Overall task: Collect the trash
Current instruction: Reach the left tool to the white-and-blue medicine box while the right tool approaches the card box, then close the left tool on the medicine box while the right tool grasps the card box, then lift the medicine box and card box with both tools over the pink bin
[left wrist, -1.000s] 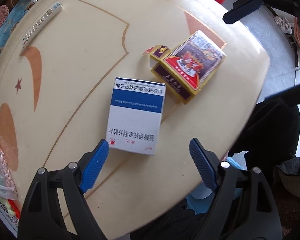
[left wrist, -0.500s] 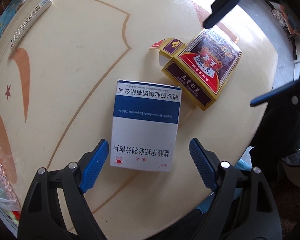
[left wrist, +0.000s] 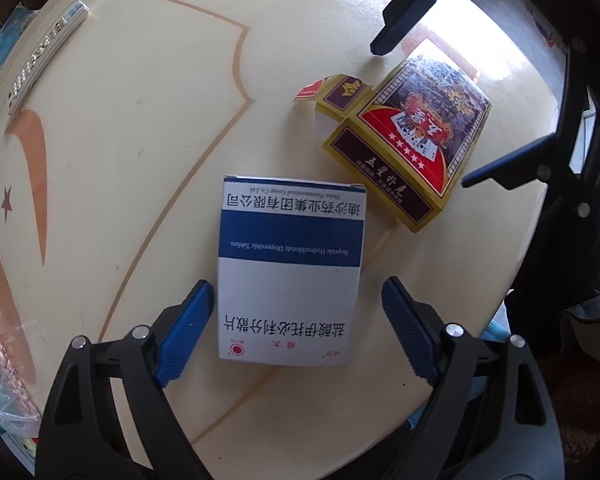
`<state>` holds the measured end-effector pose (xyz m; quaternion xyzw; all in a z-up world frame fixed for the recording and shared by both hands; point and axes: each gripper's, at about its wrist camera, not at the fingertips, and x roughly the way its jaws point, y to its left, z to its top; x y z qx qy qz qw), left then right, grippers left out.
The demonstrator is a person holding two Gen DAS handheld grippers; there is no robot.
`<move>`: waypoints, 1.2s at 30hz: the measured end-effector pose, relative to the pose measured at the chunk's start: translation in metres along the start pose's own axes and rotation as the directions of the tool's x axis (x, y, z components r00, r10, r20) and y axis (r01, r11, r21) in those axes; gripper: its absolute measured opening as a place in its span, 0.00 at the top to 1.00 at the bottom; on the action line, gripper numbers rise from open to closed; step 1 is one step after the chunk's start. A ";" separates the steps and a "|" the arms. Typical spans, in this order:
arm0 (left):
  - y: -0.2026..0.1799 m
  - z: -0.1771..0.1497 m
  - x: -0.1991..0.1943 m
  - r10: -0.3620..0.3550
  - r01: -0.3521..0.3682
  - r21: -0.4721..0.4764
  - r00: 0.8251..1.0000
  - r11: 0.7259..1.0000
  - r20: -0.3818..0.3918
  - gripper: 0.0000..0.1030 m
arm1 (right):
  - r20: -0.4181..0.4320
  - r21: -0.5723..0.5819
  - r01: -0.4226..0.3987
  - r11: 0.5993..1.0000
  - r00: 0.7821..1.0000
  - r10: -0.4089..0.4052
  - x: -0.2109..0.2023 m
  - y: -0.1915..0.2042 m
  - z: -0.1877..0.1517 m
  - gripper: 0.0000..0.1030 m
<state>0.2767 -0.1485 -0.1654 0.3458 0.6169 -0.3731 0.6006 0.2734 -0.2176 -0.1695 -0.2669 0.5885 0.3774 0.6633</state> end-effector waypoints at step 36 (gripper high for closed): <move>-0.030 -0.099 -0.094 0.263 -0.066 -0.511 0.908 0.857 0.325 0.41 | 0.240 0.736 0.202 0.647 0.815 -0.528 -0.094 0.100 -0.058 0.34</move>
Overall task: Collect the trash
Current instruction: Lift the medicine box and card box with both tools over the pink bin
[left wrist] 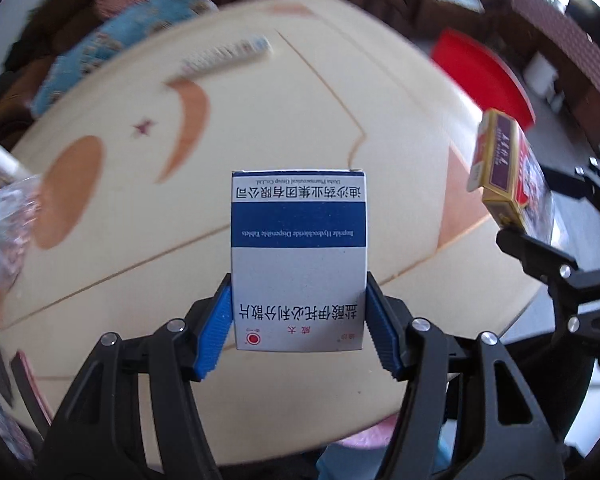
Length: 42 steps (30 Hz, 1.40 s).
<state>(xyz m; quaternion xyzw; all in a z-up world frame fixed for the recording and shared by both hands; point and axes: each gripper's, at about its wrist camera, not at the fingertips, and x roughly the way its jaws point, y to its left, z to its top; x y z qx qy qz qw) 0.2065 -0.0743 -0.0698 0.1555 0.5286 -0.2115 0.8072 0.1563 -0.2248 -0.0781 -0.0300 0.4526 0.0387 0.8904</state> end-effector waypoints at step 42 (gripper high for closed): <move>-0.050 -0.172 -0.060 0.018 0.007 -0.151 0.986 0.988 0.163 0.41 | 0.070 0.171 -0.019 0.985 0.998 0.007 -0.121 0.076 -0.133 0.34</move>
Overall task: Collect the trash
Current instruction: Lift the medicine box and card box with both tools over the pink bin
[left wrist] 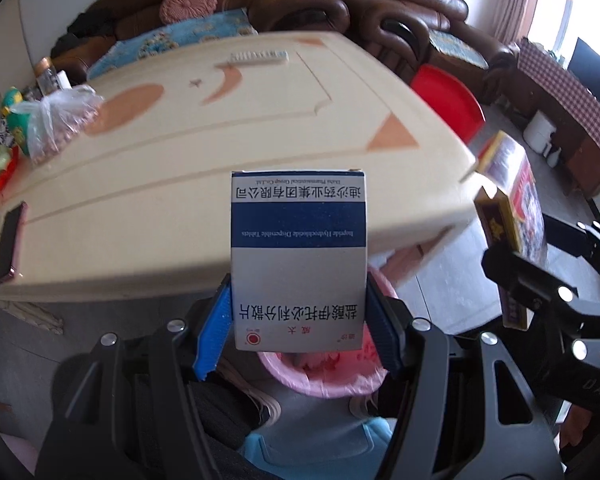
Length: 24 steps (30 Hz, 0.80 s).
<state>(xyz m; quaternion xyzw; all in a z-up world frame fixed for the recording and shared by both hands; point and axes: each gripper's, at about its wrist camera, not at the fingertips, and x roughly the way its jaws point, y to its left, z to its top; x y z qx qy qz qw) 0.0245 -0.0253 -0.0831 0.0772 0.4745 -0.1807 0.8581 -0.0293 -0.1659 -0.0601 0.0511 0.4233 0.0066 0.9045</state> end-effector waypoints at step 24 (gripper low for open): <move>-0.008 -0.050 0.101 -0.005 0.012 0.030 0.976 0.999 -0.216 0.41 | -0.248 0.120 -0.013 0.993 0.968 0.043 0.108 -0.032 -0.065 0.34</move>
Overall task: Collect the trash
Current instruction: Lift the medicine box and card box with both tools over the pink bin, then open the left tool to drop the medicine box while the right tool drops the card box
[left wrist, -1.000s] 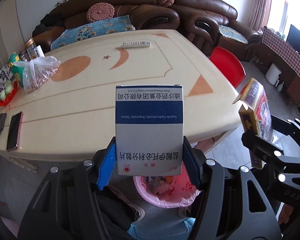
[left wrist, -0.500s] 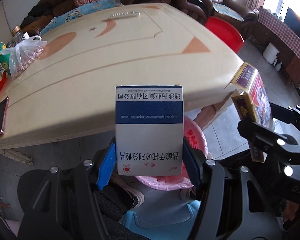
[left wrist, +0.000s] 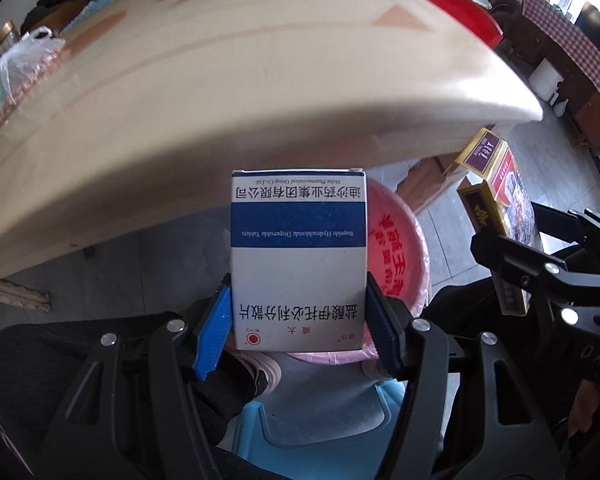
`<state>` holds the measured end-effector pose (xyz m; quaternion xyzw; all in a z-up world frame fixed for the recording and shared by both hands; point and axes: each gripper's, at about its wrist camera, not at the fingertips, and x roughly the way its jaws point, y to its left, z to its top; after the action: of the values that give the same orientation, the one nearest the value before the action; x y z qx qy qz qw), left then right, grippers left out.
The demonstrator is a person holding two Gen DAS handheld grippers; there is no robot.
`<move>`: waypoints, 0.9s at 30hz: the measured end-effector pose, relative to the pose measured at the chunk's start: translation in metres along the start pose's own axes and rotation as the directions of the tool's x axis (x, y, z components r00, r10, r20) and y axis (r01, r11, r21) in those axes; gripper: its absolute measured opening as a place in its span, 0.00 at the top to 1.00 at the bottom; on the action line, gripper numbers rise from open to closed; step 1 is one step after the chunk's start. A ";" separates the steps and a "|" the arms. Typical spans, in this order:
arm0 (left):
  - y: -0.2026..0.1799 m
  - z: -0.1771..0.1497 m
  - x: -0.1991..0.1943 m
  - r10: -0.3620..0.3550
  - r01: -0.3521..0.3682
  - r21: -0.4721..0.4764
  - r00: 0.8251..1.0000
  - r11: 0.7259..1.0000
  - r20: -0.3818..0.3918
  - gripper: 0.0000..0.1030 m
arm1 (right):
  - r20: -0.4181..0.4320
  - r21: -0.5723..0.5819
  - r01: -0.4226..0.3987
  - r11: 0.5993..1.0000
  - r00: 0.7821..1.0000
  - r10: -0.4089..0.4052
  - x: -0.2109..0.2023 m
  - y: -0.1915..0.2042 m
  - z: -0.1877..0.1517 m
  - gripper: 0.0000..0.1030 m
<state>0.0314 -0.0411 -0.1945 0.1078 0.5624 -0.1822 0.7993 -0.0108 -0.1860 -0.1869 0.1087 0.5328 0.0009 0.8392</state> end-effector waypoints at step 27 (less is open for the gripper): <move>0.006 0.001 0.152 -0.035 0.007 -0.083 0.942 0.996 -0.334 0.41 | -0.315 0.044 -0.015 0.999 0.949 0.028 0.157 -0.025 -0.014 0.34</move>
<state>0.0801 -0.0622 -0.3372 0.0987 0.6982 -0.1466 0.6937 0.0420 -0.1894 -0.3371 0.1303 0.6590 0.0164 0.7406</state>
